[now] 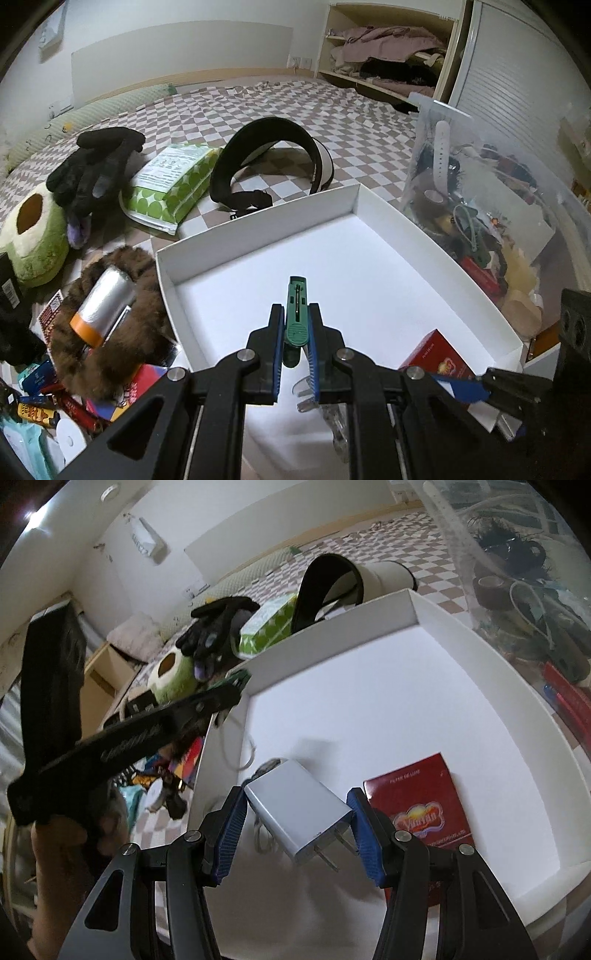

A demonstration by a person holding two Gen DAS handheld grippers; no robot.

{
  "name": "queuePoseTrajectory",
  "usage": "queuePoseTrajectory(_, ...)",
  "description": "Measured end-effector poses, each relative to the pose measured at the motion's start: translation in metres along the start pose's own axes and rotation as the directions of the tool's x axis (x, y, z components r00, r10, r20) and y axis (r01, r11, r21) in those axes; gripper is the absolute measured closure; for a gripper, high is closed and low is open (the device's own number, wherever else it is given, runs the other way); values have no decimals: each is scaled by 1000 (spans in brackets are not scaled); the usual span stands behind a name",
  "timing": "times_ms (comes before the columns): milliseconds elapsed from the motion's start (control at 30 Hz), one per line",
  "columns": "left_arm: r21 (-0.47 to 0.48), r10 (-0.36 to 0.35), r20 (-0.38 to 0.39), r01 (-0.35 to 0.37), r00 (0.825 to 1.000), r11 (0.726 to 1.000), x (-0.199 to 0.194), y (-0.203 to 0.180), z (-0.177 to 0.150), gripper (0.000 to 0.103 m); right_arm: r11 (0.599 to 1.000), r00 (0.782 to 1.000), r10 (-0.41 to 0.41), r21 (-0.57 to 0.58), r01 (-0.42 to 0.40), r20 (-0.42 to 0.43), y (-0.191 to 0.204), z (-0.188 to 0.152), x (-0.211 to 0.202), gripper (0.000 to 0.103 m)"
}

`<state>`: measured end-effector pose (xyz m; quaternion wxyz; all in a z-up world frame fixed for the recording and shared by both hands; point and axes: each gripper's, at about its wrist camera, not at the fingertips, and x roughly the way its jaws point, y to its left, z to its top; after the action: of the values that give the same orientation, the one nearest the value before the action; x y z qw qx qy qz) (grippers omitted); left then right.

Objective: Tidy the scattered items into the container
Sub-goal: 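Carry the charger in the right gripper while the left gripper carries the green clip over the tray, then open the right gripper to drop the charger while the left gripper releases the green clip into the tray, then move both grippers from the tray back over the cluttered items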

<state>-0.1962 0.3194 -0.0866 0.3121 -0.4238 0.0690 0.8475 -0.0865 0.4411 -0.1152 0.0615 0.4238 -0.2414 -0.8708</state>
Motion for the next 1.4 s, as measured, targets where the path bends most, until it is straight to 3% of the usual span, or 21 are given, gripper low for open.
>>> queuePoseTrajectory(400,-14,15,-61,-16,998,1000,27,5,-1,90,999,998,-27,-44,24,-57,6,-10,12,46)
queuePoseTrajectory(467,-19,21,-64,-22,998,1000,29,6,-1,85,998,997,-35,-54,31,-66,6,-10,13,46)
queuePoseTrajectory(500,-23,24,-65,-25,998,999,29,7,0,74,998,997,-40,-54,36,-70,6,-10,14,46)
queuePoseTrajectory(533,-28,26,-67,-28,997,999,30,8,0,56,998,996,-43,-56,39,-74,5,-11,15,46)
queuePoseTrajectory(600,-41,22,-62,-25,998,999,30,10,0,42,997,996,-50,-61,45,-80,5,-11,16,46)
queuePoseTrajectory(900,-40,20,-60,-23,998,999,25,11,-3,42,994,997,-61,-89,57,-53,10,-11,7,37)
queuePoseTrajectory(967,-37,19,-55,-21,998,999,22,11,-4,36,993,997,-70,-93,66,-38,13,-11,5,34)
queuePoseTrajectory(1000,-36,21,-49,-23,999,999,20,10,-5,28,993,997,-76,-96,73,-29,14,-11,3,30)
queuePoseTrajectory(1033,-34,25,-41,-26,999,999,17,10,-5,18,992,996,-84,-99,83,-14,15,-12,1,15)
queuePoseTrajectory(1067,-34,25,-35,-27,999,999,15,9,-6,15,990,995,-95,-104,96,9,16,-13,-1,0)
queuePoseTrajectory(1133,-35,20,-24,-21,1000,999,10,9,-7,10,987,993,-112,-110,116,47,18,-14,-5,0)
queuePoseTrajectory(1400,-40,20,12,-20,1000,999,-9,12,-11,3,987,990,-132,-92,135,41,19,-16,-8,0)
